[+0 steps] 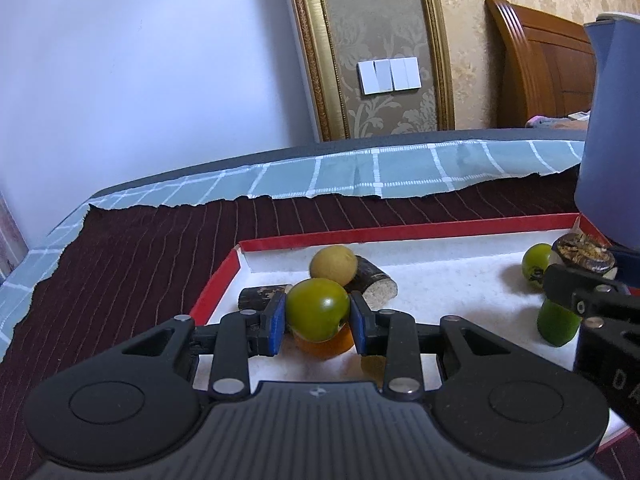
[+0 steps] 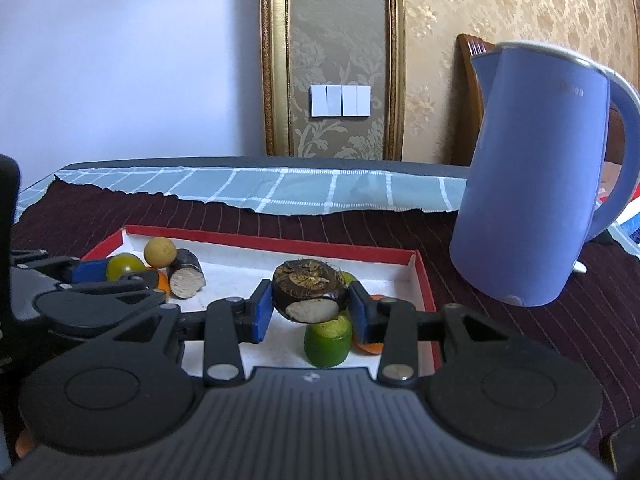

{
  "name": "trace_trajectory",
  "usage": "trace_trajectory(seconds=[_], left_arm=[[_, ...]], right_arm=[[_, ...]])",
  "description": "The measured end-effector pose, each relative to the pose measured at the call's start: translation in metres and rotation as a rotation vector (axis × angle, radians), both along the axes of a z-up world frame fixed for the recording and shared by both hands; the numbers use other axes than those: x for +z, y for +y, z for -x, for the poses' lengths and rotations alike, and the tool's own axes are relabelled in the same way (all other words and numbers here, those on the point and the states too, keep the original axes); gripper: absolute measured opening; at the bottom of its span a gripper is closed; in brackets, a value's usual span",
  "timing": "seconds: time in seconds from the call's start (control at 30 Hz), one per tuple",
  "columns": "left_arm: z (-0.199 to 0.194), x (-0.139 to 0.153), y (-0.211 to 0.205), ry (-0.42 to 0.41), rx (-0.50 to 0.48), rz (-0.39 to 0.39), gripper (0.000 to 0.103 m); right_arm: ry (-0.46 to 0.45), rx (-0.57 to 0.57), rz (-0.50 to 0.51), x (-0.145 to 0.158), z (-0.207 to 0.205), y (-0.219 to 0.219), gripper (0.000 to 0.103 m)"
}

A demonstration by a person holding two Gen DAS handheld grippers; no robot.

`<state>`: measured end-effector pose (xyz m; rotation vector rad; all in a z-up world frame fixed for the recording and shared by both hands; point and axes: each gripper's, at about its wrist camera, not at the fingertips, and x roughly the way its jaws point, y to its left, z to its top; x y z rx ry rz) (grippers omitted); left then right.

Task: Organize fruits
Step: 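Lower the tea cake into the tray and open the right tool, then lower the green tomato into the tray and open the left tool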

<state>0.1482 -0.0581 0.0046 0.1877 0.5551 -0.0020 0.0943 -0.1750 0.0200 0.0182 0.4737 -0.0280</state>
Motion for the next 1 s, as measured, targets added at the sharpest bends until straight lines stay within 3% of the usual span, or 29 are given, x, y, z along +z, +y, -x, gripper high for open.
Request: trace_trajectory(seconds=[0.6, 0.7, 1.0], left_arm=[[-0.009, 0.001, -0.016, -0.036, -0.058, 0.031, 0.032], [-0.01, 0.0, -0.016, -0.037, -0.066, 0.028, 0.033], [-0.007, -0.001, -0.016, -0.034, -0.066, 0.034, 0.033]], right_arm=[[-0.009, -0.091, 0.017, -0.006, -0.019, -0.012, 0.039], [-0.019, -0.095, 0.02, -0.007, -0.018, -0.012, 0.055], [-0.02, -0.093, -0.001, -0.011, -0.015, -0.015, 0.058]])
